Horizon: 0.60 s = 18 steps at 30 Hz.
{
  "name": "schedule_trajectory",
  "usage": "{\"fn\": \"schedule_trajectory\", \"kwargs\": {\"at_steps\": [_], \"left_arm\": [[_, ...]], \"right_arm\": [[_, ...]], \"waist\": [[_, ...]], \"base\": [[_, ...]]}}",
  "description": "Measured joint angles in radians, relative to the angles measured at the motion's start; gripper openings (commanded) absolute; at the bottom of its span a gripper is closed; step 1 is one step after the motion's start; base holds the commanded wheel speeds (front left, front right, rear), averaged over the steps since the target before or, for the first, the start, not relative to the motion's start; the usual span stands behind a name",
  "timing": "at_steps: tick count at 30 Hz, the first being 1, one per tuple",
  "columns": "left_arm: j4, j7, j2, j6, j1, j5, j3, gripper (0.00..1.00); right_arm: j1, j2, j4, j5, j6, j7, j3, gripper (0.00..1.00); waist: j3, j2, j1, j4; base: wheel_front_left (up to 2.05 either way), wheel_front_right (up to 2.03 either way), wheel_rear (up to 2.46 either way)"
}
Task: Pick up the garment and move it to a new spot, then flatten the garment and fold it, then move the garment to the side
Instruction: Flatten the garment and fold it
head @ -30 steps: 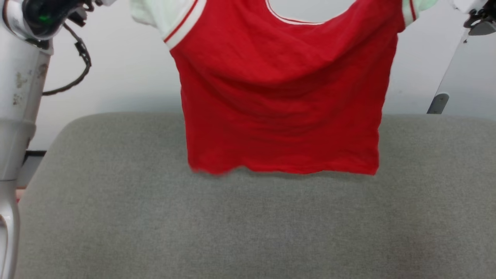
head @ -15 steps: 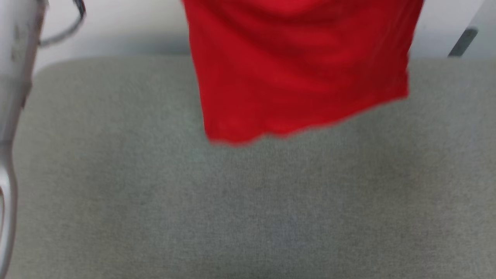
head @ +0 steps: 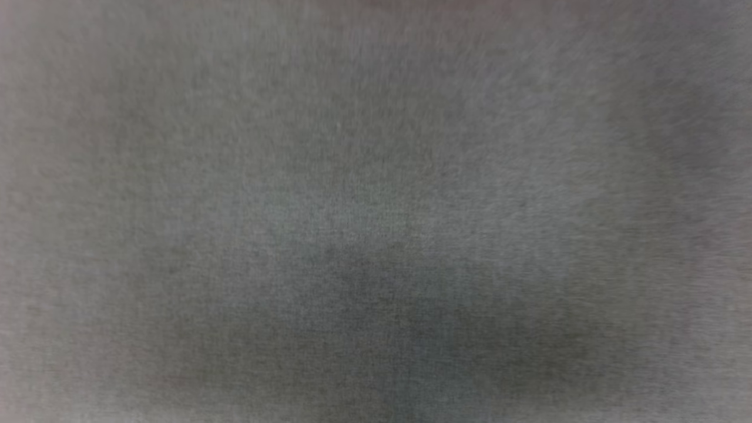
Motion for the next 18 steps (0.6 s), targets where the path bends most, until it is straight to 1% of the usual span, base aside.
{"fn": "schedule_trajectory", "kwargs": {"at_steps": [2, 3, 5, 9, 11, 14, 16, 18], "left_arm": [[-0.033, -0.019, 0.019, 0.000, 0.027, -0.012, -0.021, 0.00], [-0.038, -0.021, 0.023, 0.000, 0.052, -0.035, -0.021, 0.00], [-0.043, -0.024, 0.033, 0.000, 0.113, -0.047, -0.025, 0.00], [-0.079, -0.024, 0.044, 0.000, 0.189, -0.053, -0.027, 0.00], [-0.090, -0.025, 0.044, 0.000, 0.230, -0.066, -0.039, 0.00], [-0.102, -0.025, 0.050, 0.000, 0.299, -0.103, -0.082, 0.00], [-0.114, -0.022, 0.062, 0.000, 0.341, -0.128, -0.133, 0.00], [-0.138, -0.010, 0.077, 0.000, 0.389, -0.178, -0.175, 0.00]], "right_arm": [[0.036, -0.002, -0.034, -0.027, 0.000, -0.002, 0.008, 0.00], [0.062, -0.001, -0.038, -0.026, 0.000, -0.003, 0.005, 0.00], [0.120, 0.003, -0.038, -0.016, 0.000, -0.002, 0.005, 0.00], [0.196, 0.000, -0.053, 0.025, 0.000, -0.002, 0.057, 0.00], [0.225, -0.013, -0.074, 0.061, 0.000, -0.002, 0.083, 0.00], [0.298, -0.042, -0.083, 0.136, 0.000, -0.003, 0.129, 0.00], [0.354, -0.077, -0.089, 0.187, 0.000, -0.002, 0.165, 0.00], [0.414, -0.110, -0.107, 0.248, 0.000, -0.002, 0.198, 0.00]], "waist": [[0.049, 0.0000, 0.0000, 0.007], [0.072, 0.0000, 0.0001, 0.011], [0.113, 0.0000, 0.0000, 0.020], [0.167, 0.0000, 0.0000, 0.045], [0.176, 0.0000, 0.0001, 0.060], [0.166, 0.0000, 0.0001, 0.072], [0.149, 0.0000, 0.0001, 0.079], [0.125, 0.0000, 0.0001, 0.085]], "base": [[0.00, 0.00, 0.00], [0.00, 0.00, 0.00], [0.00, 0.00, 0.00], [0.00, 0.00, 0.00], [0.00, 0.00, 0.00], [0.00, 0.00, 0.00], [0.00, 0.00, 0.00], [0.00, 0.00, 0.00]]}}
